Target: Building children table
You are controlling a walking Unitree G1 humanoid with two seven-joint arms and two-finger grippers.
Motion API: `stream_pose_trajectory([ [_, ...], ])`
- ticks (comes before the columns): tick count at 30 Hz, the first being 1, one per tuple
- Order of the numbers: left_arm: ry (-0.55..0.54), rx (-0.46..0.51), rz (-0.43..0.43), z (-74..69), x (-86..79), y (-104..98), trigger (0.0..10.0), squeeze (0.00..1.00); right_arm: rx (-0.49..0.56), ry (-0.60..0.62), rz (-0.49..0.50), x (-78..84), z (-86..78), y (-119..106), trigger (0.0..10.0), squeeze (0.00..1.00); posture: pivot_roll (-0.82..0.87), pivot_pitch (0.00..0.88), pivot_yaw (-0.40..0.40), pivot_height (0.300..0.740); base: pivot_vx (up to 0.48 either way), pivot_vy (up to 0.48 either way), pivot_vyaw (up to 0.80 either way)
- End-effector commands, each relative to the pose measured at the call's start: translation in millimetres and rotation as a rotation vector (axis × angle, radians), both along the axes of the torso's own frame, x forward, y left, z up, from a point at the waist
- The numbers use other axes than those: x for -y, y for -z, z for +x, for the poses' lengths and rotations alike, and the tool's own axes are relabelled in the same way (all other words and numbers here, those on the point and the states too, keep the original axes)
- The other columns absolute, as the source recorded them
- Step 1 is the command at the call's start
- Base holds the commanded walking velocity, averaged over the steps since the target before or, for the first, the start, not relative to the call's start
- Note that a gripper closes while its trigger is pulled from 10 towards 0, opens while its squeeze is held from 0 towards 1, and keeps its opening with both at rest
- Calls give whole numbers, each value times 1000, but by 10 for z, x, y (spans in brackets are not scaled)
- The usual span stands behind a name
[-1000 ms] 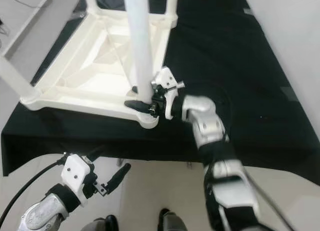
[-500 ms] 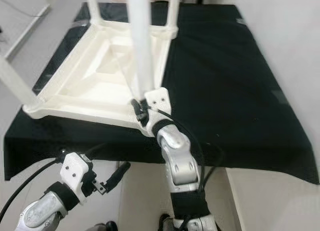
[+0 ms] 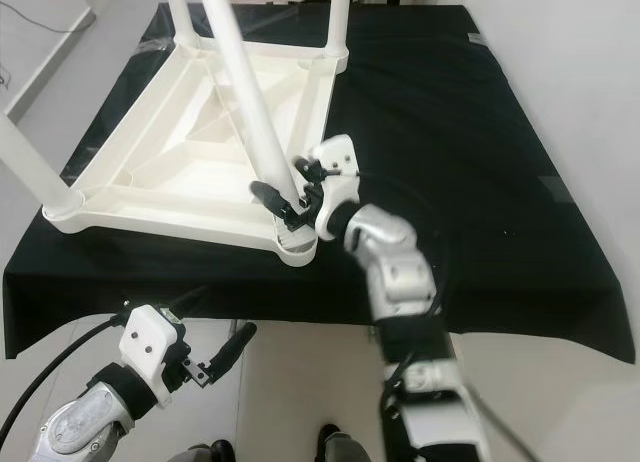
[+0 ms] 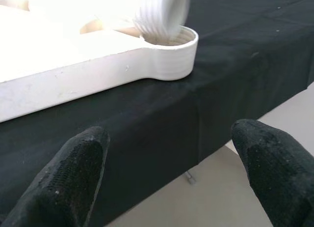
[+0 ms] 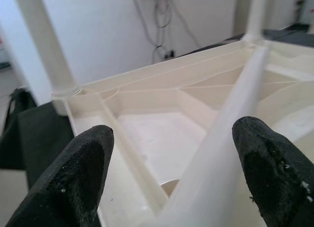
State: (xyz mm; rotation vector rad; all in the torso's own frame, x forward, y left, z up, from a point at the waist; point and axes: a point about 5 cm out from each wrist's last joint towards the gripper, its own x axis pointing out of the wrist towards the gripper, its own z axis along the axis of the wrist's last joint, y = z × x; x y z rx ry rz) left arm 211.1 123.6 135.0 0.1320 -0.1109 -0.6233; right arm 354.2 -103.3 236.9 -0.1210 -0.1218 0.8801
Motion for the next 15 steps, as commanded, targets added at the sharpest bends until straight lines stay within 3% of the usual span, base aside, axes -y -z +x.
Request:
stream_pose_trajectory([
  [1, -6, -4, -1, -2, 6, 27, 10000, 0, -7, -43, -88, -23, 52, 57, 10000, 0, 61, 220, -39, 740, 0, 0, 0],
  [5, -7, -2, -2, 1, 14, 25, 10000, 0, 1, 23, -177, 16, 163, 48, 10000, 0, 63, 219, -43, 740, 0, 0, 0],
  [6, -9, 0, -2, -1, 19, 23, 10000, 0, -5, 56, -207, 35, 204, 44, 9490, 0, 61, 220, -46, 740, 0, 0, 0],
  [8, -11, 1, -3, -4, 21, 21, 10000, 0, -10, 92, -230, 50, 235, 34, 10000, 0, 61, 222, -47, 740, 0, 0, 0],
  [15, -16, 2, -7, -8, 27, 14, 10000, 0, -43, 156, -224, 50, 293, 8, 10000, 0, 57, 227, -40, 740, 0, 0, 0],
])
